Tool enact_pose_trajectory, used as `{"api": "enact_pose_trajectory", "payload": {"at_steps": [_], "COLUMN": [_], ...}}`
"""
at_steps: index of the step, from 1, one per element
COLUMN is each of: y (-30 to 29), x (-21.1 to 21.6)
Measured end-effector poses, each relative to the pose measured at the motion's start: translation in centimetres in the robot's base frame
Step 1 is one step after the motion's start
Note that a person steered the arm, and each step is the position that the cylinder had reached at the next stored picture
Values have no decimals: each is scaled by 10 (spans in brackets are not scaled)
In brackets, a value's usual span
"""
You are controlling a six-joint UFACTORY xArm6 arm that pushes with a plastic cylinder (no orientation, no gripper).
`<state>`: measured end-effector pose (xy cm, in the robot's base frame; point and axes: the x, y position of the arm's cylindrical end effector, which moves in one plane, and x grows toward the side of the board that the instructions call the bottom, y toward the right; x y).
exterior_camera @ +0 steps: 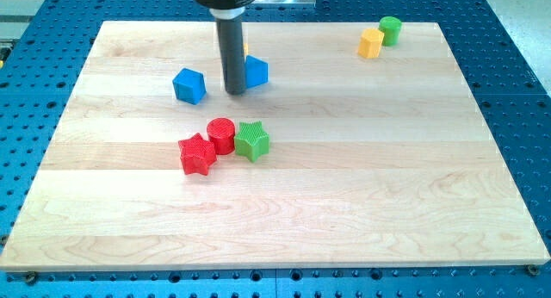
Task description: Push the triangle into the hexagon
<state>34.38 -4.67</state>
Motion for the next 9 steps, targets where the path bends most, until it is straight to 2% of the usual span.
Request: {"api": "enact_pose_trajectory", "payload": {"at_steps": [2,3,4,5,6,7,9], "y": [51,13,31,81,107,97,139], "x": [-33,-40,-60,-73,-75,-48,-48]}}
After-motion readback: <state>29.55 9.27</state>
